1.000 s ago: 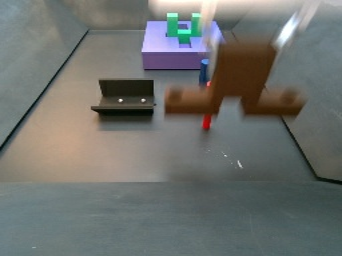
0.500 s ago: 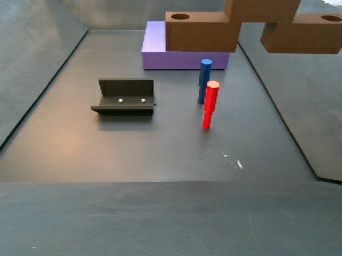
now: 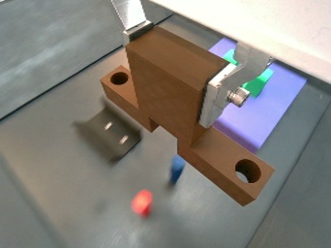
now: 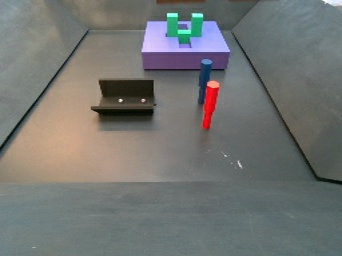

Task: Pick up the brown object. Move up. Move to above the board. Insert the brown object.
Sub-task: Move to above the board, then insert the brown object.

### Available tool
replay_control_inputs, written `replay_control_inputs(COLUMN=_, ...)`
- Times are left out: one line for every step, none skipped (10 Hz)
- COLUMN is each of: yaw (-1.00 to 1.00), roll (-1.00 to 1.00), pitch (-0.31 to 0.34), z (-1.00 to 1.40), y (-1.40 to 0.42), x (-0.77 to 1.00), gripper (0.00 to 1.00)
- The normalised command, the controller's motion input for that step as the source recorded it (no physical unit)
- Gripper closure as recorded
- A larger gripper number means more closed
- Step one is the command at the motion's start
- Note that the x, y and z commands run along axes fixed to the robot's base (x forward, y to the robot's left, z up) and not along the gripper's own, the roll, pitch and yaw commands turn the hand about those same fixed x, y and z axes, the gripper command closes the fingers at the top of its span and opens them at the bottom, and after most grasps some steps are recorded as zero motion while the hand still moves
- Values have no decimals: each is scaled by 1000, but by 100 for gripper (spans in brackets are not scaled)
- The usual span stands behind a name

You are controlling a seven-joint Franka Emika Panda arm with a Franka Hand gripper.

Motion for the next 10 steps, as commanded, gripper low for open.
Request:
replay_control_inputs(yaw=15, roll=-4, pitch=28, z=156, y=-1400, x=147, gripper=100)
replay_control_inputs(yaw=6, roll=-14, pitch=44, z=163, y=-1400, x=155, gripper=100)
replay_control_inputs(yaw=7, roll=-10, pitch=63, z=168, y=-1400, x=162, gripper=100)
replay_control_inputs(yaw=5, roll=2, pitch=97, z=170, y=-1400, x=181, gripper=100)
replay_control_inputs(yaw=3, roll=-15, pitch=115, z=172, y=-1400, x=198, gripper=100)
replay_control_inputs(yaw=3, roll=5, pitch=151, z=183, y=-1400, x=246, gripper=100)
replay_control_inputs(yaw=5, roll=0, pitch=157, z=193, y=-1400, x=273, gripper=100)
replay_control_inputs(yaw=6, roll=32, pitch=159, z=80, y=-514, x=147, gripper=100)
replay_control_inputs(yaw=12, roll=36, pitch=144, z=53, y=-273, x=118, gripper=100)
replay_control_inputs(yaw=0, roll=-17, pitch=-41, z=-43, y=0, x=-74, gripper=100)
